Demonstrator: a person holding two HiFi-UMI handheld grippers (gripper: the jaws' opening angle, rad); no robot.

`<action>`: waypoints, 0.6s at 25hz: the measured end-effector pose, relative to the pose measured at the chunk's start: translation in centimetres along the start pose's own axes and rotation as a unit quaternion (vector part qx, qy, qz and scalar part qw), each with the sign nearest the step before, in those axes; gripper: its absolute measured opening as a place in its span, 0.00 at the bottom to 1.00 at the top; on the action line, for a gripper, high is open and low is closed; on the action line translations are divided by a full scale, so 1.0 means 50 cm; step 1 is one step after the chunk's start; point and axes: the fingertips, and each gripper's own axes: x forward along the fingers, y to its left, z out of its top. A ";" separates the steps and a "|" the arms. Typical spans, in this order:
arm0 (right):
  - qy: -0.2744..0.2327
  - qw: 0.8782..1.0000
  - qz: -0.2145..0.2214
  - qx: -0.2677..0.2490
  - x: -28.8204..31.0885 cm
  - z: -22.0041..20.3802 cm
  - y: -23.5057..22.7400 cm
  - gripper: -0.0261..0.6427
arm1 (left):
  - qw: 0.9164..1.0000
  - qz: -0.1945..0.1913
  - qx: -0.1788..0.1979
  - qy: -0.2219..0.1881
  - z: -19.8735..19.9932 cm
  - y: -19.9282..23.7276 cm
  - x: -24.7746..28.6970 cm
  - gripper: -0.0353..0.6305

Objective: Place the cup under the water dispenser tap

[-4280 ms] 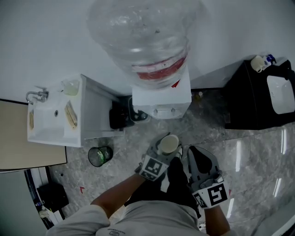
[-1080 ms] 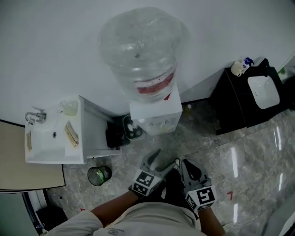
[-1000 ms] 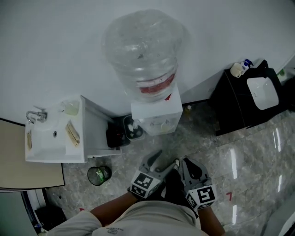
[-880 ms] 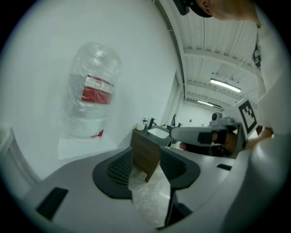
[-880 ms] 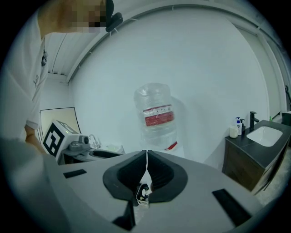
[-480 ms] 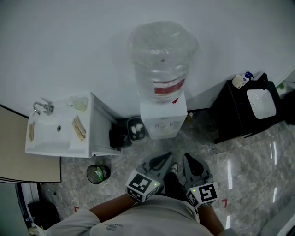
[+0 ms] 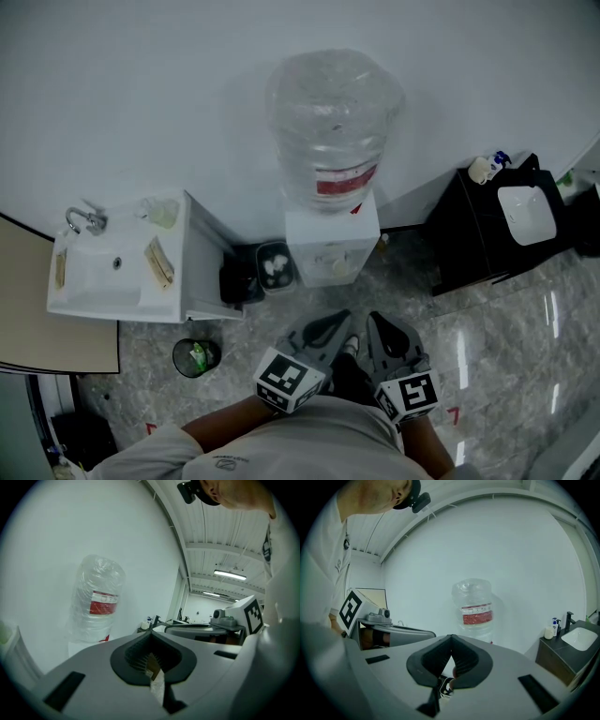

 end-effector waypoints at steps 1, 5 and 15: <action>0.000 1.000 0.001 -0.002 0.002 0.002 0.003 0.06 | 1.000 0.001 0.000 -0.001 0.001 0.001 -0.003 0.06; -0.001 1.000 0.003 -0.007 0.008 0.004 0.014 0.06 | 1.000 0.005 0.002 -0.005 0.000 0.008 -0.014 0.06; 0.005 1.000 0.005 -0.007 0.020 -0.010 0.028 0.06 | 1.000 0.007 -0.003 -0.003 -0.010 0.017 -0.026 0.06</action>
